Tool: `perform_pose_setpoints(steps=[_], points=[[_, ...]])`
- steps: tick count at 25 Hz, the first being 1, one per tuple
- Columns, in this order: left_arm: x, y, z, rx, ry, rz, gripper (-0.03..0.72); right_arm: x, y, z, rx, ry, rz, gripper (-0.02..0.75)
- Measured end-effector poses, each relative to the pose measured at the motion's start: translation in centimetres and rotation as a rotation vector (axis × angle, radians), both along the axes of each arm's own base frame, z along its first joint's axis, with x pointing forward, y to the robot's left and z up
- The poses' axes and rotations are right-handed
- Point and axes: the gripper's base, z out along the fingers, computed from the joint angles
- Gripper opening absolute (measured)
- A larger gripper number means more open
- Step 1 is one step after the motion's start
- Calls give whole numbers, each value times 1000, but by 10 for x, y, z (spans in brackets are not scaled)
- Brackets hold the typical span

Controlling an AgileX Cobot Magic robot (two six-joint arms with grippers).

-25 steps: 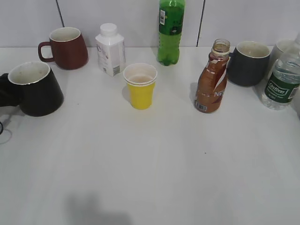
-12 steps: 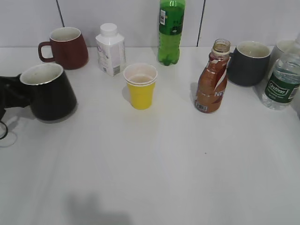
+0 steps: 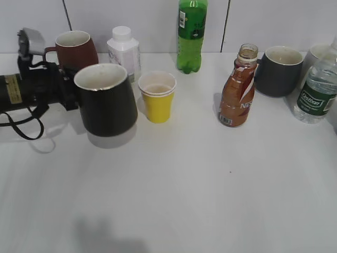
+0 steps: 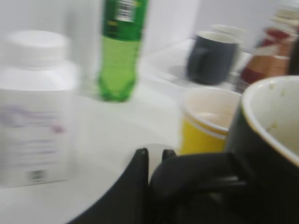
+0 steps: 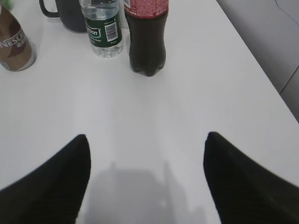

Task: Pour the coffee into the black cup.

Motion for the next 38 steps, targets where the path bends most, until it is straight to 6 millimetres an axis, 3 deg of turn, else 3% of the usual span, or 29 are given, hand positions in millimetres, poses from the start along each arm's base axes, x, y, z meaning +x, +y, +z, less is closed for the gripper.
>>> perform_pose_setpoints(steps=[6,18,21,26,31,34,38], points=[[-10,-21,-3,32,8,-111,52,0,0,0,0,0,0,586],[-15,-23,-6,69,8,-170,52,0,0,0,-2,-2,6,586],[-16,-23,-7,80,7,-187,51,4,1,9,-53,-62,33,586],[-17,-23,-7,84,7,-193,51,37,6,41,-128,-285,78,586],[-17,-23,-7,84,7,-193,51,87,16,65,-133,-474,133,586],[-17,-23,-7,83,7,-192,51,117,22,64,-136,-557,168,586],[-17,-23,-7,83,7,-192,51,153,30,36,-115,-552,216,586]])
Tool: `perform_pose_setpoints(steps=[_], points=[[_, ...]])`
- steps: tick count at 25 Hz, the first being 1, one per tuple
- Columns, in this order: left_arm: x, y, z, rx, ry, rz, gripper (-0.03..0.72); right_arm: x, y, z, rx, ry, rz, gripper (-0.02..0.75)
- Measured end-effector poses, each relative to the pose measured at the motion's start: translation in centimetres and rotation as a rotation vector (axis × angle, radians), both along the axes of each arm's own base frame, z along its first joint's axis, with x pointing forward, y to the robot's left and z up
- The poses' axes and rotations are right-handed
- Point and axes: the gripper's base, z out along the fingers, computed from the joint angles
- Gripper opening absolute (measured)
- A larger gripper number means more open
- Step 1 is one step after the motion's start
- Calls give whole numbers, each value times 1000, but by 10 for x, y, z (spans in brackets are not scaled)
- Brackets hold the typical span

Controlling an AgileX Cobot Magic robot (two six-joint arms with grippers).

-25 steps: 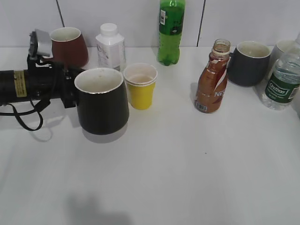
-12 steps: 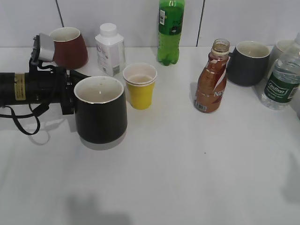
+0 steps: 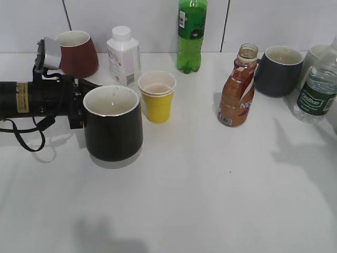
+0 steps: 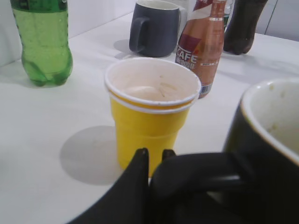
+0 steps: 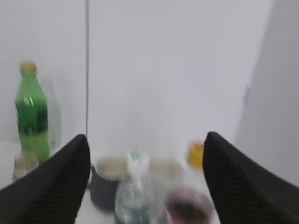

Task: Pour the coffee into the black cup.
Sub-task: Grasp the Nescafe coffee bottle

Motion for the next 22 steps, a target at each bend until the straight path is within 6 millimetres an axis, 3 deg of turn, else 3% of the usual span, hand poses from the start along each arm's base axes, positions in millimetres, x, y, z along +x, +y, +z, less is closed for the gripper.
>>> perform_pose_setpoints(steps=[8,22], points=[[0,0,0,0,0,0,51,36,29,-55,20,148,292,586],[0,0,0,0,0,0,51,79,47,-141,101,466,451,591]])
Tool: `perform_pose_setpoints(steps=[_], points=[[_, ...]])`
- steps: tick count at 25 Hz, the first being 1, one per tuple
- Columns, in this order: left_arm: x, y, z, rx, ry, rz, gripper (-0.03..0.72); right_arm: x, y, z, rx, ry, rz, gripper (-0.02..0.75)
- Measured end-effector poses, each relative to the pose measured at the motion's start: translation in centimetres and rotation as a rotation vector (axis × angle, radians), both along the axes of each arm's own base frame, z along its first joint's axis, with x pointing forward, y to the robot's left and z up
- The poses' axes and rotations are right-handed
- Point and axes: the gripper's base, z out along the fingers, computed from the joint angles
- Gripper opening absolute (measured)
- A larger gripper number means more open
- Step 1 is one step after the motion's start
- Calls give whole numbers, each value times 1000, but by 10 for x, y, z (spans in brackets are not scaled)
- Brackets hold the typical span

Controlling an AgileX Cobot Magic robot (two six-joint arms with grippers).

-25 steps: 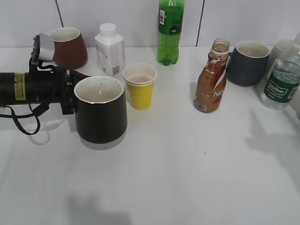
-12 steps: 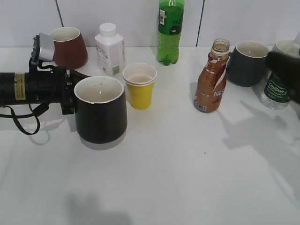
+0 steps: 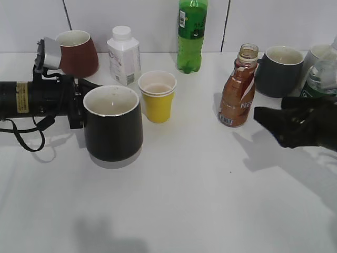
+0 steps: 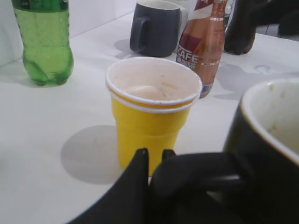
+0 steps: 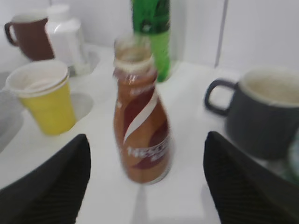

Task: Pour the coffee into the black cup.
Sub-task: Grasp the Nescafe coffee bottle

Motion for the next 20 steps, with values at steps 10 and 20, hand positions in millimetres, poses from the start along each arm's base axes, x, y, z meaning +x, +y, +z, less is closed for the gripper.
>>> perform_pose_setpoints(steps=[10,20], points=[[0,0,0,0,0,0,51,30,21,-25,-57,45,104,663],[0,0,0,-1,0,2,51,64,35,-56,-100,42,-5,663]])
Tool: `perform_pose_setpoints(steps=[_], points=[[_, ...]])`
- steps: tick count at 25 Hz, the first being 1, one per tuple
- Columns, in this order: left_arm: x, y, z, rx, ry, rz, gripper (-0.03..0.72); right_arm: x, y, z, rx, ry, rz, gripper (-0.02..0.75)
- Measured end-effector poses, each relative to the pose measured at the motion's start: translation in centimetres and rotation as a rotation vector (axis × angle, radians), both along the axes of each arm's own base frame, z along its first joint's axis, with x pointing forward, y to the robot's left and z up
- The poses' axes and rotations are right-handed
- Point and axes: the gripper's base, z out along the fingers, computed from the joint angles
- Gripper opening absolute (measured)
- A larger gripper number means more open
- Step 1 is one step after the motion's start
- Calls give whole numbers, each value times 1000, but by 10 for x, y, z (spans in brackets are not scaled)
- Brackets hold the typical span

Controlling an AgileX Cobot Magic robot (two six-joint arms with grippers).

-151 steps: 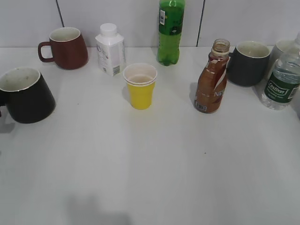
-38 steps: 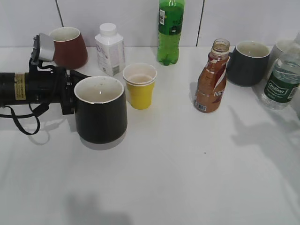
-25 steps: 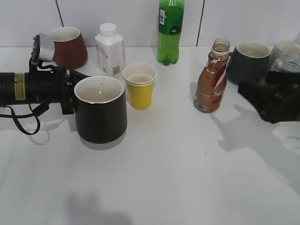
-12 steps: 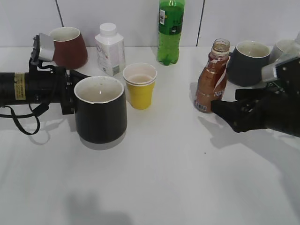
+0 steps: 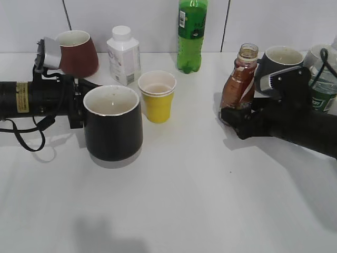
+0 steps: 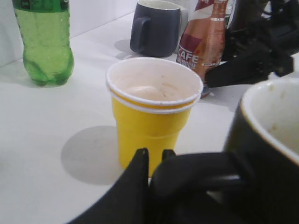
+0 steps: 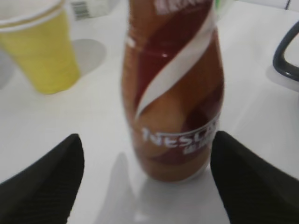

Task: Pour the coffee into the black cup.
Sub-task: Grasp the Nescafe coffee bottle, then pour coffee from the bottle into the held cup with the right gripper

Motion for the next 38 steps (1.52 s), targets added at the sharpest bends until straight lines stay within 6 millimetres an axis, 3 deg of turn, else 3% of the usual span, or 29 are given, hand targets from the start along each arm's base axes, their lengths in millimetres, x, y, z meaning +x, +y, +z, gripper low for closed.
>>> perform_pose_setpoints(steps=[8,15,26,29,38], points=[[0,0,0,-1,0,2,51,24,8,-3,67,-88,10,654],[0,0,0,-2,0,2,51,24,10,-3,66,-96,30,546],[0,-1,0,-2,0,0,50,22,11,-1,65,-108,53,545],[-1,-11,1,-5,-4,-19,50,18,13,15,35,-151,110,545],[-1,-64,23,-43,-100,-145,50,-2,8,95,-197,-373,193,543]])
